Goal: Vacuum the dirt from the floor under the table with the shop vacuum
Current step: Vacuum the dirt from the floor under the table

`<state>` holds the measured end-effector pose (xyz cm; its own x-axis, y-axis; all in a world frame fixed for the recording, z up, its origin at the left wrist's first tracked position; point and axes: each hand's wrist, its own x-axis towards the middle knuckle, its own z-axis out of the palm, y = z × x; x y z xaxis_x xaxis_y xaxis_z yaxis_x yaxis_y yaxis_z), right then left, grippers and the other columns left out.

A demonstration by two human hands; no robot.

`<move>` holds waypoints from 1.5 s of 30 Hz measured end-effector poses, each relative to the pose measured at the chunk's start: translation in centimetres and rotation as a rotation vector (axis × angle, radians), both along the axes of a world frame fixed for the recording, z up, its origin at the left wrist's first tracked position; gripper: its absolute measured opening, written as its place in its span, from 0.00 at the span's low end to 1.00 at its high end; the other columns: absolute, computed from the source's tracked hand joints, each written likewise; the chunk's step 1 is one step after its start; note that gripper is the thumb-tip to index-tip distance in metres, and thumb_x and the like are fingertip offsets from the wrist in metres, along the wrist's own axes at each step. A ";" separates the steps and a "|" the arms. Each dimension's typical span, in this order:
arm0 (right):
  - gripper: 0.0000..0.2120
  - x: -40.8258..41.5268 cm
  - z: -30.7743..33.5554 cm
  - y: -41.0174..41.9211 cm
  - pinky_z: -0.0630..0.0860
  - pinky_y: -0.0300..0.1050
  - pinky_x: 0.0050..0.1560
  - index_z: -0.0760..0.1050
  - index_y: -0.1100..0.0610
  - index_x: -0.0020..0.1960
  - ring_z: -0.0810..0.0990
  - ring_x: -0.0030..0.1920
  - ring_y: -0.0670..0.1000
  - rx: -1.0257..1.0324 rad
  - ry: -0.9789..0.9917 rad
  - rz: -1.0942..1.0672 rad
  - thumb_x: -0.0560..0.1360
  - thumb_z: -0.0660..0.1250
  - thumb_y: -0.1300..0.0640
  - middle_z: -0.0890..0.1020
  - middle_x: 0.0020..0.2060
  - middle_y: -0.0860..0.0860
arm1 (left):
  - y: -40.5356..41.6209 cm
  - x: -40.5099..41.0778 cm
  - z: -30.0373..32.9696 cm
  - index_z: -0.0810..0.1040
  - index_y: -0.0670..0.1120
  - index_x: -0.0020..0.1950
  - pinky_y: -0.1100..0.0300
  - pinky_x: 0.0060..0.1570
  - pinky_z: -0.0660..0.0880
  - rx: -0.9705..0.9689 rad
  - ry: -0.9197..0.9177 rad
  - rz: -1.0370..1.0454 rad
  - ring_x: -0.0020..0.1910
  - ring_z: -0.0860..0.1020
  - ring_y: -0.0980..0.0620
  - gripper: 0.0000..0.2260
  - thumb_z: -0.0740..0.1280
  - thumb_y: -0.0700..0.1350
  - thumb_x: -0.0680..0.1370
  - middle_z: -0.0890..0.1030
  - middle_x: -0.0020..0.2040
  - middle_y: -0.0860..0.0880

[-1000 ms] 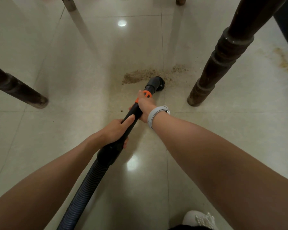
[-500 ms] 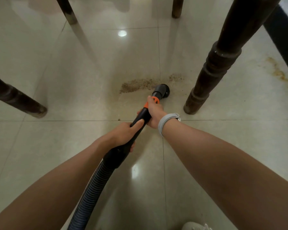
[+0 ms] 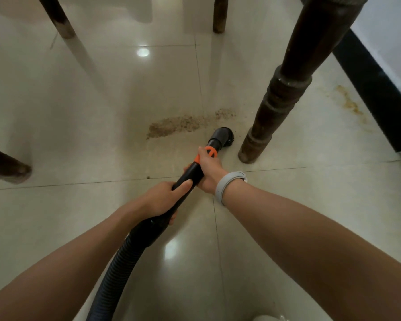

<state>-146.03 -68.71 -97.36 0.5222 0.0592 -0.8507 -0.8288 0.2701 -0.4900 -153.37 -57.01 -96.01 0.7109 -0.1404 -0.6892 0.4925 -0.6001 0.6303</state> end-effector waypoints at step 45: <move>0.19 -0.5 -1.5 1.3 0.76 0.48 0.37 0.64 0.60 0.63 0.78 0.35 0.52 -0.116 -0.118 0.052 0.81 0.57 0.47 0.75 0.41 0.54 | -0.4 -0.2 -2.2 0.68 0.51 0.42 0.59 0.31 0.74 0.202 -0.156 -0.028 0.25 0.75 0.53 0.16 0.55 0.62 0.79 0.77 0.31 0.49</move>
